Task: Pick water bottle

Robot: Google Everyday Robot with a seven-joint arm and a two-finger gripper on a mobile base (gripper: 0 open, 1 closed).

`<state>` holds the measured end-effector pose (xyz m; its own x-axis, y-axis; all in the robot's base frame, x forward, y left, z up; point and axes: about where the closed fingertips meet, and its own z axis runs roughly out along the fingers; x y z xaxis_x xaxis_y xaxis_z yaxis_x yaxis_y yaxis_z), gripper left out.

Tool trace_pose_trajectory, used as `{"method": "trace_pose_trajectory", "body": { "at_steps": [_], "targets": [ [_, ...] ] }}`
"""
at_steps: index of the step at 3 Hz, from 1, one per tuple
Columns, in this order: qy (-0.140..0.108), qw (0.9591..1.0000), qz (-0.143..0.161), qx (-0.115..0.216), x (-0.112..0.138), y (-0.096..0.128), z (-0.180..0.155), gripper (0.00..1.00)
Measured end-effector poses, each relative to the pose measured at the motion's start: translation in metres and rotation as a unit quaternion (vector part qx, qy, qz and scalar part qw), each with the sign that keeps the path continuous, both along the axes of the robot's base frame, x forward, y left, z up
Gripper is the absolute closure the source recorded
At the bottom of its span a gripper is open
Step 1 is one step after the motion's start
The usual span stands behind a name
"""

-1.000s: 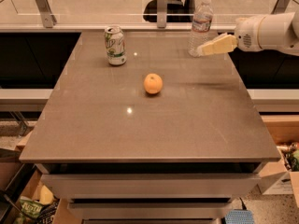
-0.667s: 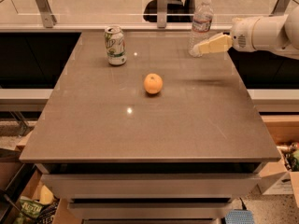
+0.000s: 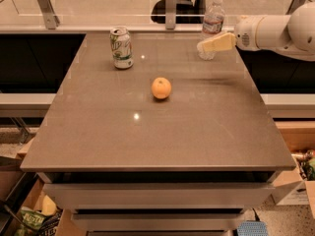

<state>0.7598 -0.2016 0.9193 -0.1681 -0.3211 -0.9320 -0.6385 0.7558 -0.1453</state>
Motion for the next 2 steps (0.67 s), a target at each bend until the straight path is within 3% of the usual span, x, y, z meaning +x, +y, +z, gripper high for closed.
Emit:
{"method": "trace_pose_trajectory", "body": {
  "at_steps": [2],
  "targets": [
    [-0.015,0.9997,0.004,0.021,0.022,0.016,-0.001,0.0]
  ]
}}
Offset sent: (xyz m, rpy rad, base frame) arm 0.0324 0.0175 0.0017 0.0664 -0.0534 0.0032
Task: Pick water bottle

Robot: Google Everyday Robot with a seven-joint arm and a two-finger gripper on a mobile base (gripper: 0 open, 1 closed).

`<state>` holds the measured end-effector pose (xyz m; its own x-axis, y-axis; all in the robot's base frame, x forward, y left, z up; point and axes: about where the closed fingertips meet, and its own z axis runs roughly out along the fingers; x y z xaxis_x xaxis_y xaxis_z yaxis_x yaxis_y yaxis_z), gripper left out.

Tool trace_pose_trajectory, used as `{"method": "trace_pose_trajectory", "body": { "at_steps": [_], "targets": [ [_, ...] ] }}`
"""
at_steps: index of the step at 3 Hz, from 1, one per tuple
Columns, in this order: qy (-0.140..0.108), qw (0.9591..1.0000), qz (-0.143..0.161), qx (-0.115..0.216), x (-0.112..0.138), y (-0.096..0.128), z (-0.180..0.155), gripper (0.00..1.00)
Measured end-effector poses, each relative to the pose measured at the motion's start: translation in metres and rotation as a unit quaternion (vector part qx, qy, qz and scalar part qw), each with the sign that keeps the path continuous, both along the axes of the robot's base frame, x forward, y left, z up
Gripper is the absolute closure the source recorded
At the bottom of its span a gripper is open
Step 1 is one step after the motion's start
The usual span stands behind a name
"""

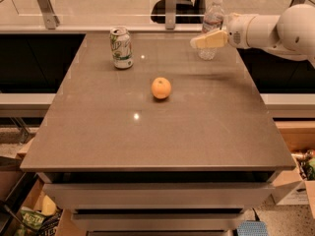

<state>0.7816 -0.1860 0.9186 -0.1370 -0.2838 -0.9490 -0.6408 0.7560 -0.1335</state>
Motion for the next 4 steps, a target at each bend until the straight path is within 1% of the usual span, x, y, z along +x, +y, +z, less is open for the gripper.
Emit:
{"method": "trace_pose_trajectory", "body": {
  "at_steps": [2,3,4],
  "targets": [
    [-0.018,0.9993,-0.004,0.034,0.0134,0.0088,-0.0075,0.0],
    [-0.019,0.9992,-0.004,0.036,0.0142,0.0097,-0.0079,0.0],
    [-0.018,0.9992,-0.002,0.037,0.0147,0.0127,-0.0089,0.16]
  ]
}}
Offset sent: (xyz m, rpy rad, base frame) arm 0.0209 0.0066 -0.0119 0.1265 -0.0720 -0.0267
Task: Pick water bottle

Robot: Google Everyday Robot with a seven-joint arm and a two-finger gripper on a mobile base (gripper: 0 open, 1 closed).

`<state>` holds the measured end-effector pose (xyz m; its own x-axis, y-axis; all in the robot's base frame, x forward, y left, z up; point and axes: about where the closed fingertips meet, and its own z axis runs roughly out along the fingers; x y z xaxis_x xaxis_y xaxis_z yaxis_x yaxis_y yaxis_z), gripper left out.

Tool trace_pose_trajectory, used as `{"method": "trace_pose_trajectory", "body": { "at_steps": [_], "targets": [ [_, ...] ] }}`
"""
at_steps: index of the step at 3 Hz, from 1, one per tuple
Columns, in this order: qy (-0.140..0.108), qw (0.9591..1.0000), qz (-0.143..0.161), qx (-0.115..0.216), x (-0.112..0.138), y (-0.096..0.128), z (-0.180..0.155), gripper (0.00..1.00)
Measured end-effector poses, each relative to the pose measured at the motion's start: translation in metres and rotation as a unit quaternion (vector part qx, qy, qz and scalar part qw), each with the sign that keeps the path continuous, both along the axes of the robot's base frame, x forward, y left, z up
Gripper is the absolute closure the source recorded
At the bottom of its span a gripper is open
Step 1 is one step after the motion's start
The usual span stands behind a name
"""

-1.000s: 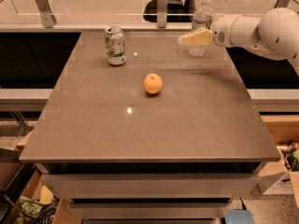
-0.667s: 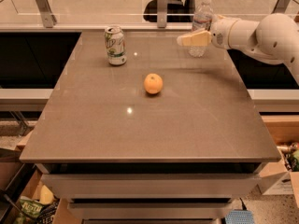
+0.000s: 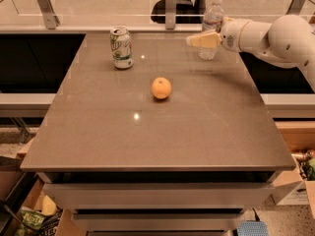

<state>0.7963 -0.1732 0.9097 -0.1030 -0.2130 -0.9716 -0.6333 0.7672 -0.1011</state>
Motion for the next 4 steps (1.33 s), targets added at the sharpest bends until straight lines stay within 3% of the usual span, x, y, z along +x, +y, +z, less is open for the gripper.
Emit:
{"method": "trace_pose_trajectory", "body": {
  "at_steps": [3,4],
  "targets": [
    [0.002,1.0,0.006,0.001,0.0016,0.0092,-0.003,0.86],
    [0.003,1.0,0.008,0.001,0.0021,0.0125,-0.0041,1.0]
  ]
}}
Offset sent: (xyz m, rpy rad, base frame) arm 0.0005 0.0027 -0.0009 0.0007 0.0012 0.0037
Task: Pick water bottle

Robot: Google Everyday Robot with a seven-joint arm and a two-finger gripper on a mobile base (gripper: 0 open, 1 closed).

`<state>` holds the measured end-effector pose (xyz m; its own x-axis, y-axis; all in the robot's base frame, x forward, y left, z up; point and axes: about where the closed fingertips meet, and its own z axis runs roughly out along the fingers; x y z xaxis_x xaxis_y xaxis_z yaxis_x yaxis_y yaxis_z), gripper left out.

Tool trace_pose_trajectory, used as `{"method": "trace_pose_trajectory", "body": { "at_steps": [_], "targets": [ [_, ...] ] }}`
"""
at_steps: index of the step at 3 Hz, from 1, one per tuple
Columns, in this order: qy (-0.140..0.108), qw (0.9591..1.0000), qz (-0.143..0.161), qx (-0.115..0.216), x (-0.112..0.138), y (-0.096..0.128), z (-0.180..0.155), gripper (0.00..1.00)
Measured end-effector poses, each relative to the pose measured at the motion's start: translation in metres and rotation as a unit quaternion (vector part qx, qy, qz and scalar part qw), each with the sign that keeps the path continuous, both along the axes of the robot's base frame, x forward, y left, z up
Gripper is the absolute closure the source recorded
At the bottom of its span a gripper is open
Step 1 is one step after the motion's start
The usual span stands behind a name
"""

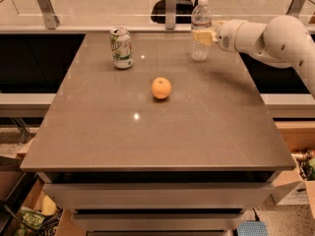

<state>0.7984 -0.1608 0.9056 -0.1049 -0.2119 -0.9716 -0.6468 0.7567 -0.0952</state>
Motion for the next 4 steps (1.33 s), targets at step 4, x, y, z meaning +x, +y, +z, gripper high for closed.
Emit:
{"method": "trace_pose_trajectory", "body": {
  "at_steps": [4],
  "targets": [
    [0.0,0.9992,0.038,0.014,-0.022,0.01,0.077,1.0]
  ]
}}
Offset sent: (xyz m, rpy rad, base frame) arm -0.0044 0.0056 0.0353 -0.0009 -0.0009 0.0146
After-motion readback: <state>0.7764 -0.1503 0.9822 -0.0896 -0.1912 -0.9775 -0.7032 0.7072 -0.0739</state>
